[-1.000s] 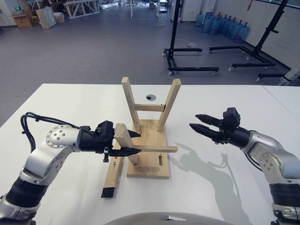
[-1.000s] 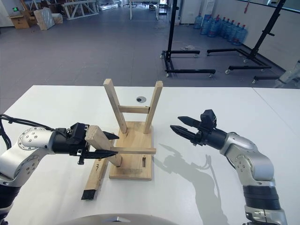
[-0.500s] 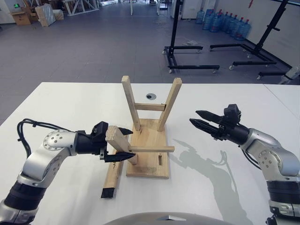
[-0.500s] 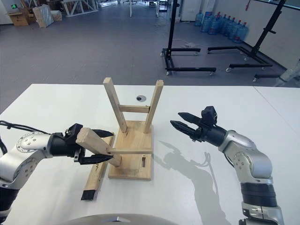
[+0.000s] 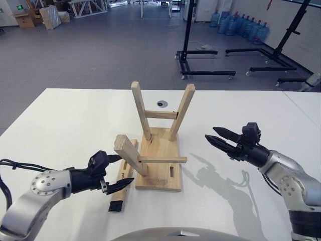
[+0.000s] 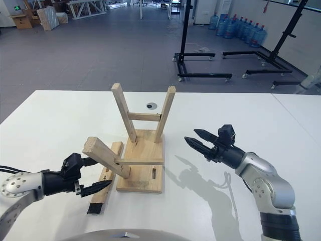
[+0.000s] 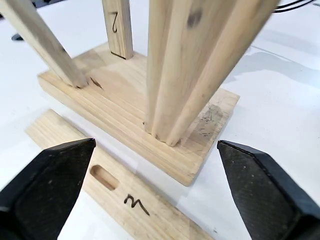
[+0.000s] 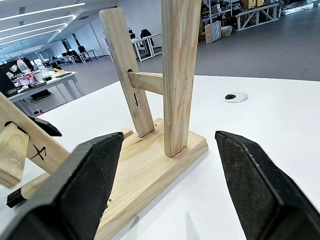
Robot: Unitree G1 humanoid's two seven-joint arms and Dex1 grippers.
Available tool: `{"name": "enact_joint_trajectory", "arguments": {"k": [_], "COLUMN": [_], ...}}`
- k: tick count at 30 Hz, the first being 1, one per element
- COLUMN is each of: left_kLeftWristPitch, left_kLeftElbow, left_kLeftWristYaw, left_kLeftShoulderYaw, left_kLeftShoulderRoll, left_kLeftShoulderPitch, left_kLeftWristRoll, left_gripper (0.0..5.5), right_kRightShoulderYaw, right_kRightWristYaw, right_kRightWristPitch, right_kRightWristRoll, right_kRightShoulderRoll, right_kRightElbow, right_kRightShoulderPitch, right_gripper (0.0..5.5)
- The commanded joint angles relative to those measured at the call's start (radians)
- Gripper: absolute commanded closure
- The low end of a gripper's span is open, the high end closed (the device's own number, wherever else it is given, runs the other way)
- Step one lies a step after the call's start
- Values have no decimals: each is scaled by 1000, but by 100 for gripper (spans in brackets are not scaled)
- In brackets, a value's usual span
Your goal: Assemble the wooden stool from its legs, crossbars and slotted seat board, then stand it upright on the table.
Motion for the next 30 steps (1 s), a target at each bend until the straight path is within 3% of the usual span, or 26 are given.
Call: {"name": "enact_joint_trajectory", "arguments": {"k": [1,6,20,23,26,30], "left_kLeftWristPitch": [135,216,180,126,65,-23], "left_kLeftElbow": [-53,-20,78,153,292,462], "left_kLeftWristYaw": [156,256,222,202,201,203], "left_kLeftShoulderYaw": [-108,-175,-194,-150,-83,-44], "left_kLeftShoulderRoll": [-51,-40,14,-9,-103,-146], "left_kLeftShoulderPitch": [-21,-66,-44,-23,-11,22], "left_kLeftWristRoll": [83,194,271,246,182,186], "left_gripper": [104,104,104,104,144,212], "right_kRightShoulderYaw": [1,-8,9,18,45,59], "right_kRightWristYaw": [-28,-39,-63,-56,-46,-47], "right_kRightWristPitch": [5,12,-18,-23,-48,-55], "right_kRightWristRoll": [7,15,1,-9,-44,-56], "right_kRightShoulderRoll": [15,15,47,39,34,35], "right_kRightElbow": [-56,-77,-96,-102,-107,-106], "right_kRightShoulderPitch": [39,53,87,94,115,107], "right_gripper": [213,213,213,213,213,213]}}
